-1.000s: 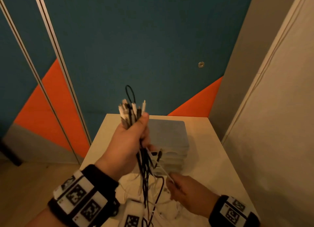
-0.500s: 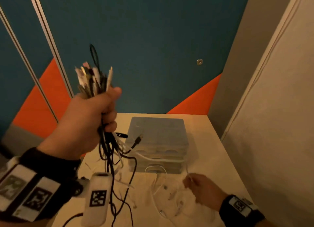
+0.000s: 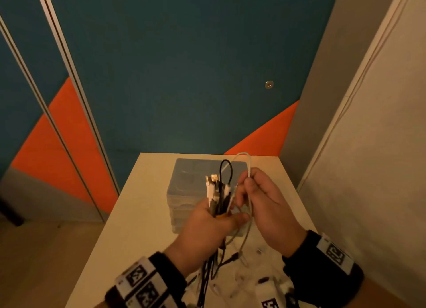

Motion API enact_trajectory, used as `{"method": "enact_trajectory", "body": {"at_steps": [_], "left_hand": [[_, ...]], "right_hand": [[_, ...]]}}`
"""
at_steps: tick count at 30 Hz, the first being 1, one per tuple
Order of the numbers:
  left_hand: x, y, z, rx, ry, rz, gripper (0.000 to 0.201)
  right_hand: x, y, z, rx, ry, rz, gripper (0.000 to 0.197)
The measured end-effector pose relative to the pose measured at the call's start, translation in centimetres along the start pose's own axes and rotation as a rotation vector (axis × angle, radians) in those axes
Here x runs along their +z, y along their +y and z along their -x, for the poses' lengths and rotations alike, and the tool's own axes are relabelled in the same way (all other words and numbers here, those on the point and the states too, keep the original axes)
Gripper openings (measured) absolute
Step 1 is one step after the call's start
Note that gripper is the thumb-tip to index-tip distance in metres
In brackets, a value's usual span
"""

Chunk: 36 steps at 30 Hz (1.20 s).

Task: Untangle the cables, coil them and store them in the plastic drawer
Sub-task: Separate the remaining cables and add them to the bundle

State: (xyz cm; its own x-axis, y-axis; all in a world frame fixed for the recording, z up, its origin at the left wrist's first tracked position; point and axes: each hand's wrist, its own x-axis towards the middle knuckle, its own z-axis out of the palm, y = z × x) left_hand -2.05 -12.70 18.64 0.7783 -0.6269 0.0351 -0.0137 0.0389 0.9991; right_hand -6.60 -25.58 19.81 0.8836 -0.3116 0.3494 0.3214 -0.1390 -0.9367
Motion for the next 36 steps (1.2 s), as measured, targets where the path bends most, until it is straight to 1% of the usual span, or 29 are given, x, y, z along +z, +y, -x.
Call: {"method": "enact_trajectory", "body": {"at_steps": [3,5,7,9,11,13,15,17,18,20,23,24,26,28,29,30,31,32,33,35,36], "left_hand": [[0.7,0.3,-0.2,0.036,-0.03,0.003,0.017],[0.9,0.3,-0.6,0.06,-0.079,-0.017,0.018],[1.0,0.3,-0.8,0.057,-0.098,-0.051,0.018],[1.2,-0.1,-1.0,0.069,-0.081,-0.053,0.017],[1.4,-0.2,-1.1,0.08,-0.068,-0.054,0.009],[1.3,0.1,-1.2,0.083,-0.037,-0.041,0.014],[0.6,0.4,-1.5,0.046,0.042,-0.016,0.016],[-0.3,0.8,-2.0,-0.003,0.109,0.053,0.025],[-0.8,1.0,-2.3,-0.018,0.143,0.099,0.028],[-1.5,1.8,-2.9,-0.018,0.196,0.207,0.026],[-2.3,3.7,-3.4,0.01,0.181,0.345,0.021],[-2.5,4.3,-3.5,0.027,0.168,0.371,0.022],[-2.9,5.3,-3.6,0.055,0.16,0.403,0.027],[-3.4,6.2,-3.7,0.076,0.174,0.421,0.029],[-3.7,6.4,-3.8,0.086,0.181,0.432,0.03],[-4.0,6.6,-3.9,0.09,0.191,0.44,0.029],[-4.2,6.8,-3.9,0.089,0.202,0.445,0.028],[-4.5,7.0,-4.0,0.085,0.212,0.445,0.027],[-4.7,7.1,-4.0,0.082,0.222,0.443,0.027],[-5.2,7.3,-3.9,0.077,0.237,0.446,0.026],[-5.4,7.5,-3.9,0.079,0.238,0.453,0.025]], "right_hand": [[0.3,-0.1,0.2,0.024,0.007,-0.002,0.02],[0.3,0.2,0.5,0.013,0.023,0.036,0.021],[0.2,0.2,0.6,-0.016,0.042,0.084,0.02],[0.1,0.2,0.5,-0.021,0.047,0.099,0.022],[0.0,0.0,0.3,-0.028,0.036,0.108,0.023],[-0.5,0.1,0.3,-0.08,0.033,0.144,0.016],[-1.3,0.9,0.6,-0.108,0.061,0.126,0.013],[-2.2,2.1,1.3,-0.054,0.088,0.067,0.014],[-2.6,2.9,1.8,-0.002,0.066,0.062,0.016],[-3.3,4.9,2.7,0.139,-0.068,0.116,0.021],[-3.4,8.3,4.4,0.373,-0.354,0.327,0.048],[-3.1,9.1,4.9,0.415,-0.414,0.377,0.052],[-2.2,9.9,5.5,0.433,-0.457,0.38,0.056],[-1.3,10.3,5.9,0.397,-0.41,0.35,0.053],[-0.9,10.5,6.0,0.348,-0.354,0.374,0.046],[-0.7,10.8,6.0,0.275,-0.276,0.431,0.039],[-0.7,11.1,6.0,0.192,-0.186,0.494,0.039],[-0.7,11.4,6.0,0.107,-0.105,0.542,0.042],[-0.7,11.6,5.8,0.06,-0.042,0.561,0.044],[-0.9,11.5,5.5,0.073,0.041,0.509,0.037],[-1.0,11.6,5.6,0.087,0.04,0.47,0.031]]}}
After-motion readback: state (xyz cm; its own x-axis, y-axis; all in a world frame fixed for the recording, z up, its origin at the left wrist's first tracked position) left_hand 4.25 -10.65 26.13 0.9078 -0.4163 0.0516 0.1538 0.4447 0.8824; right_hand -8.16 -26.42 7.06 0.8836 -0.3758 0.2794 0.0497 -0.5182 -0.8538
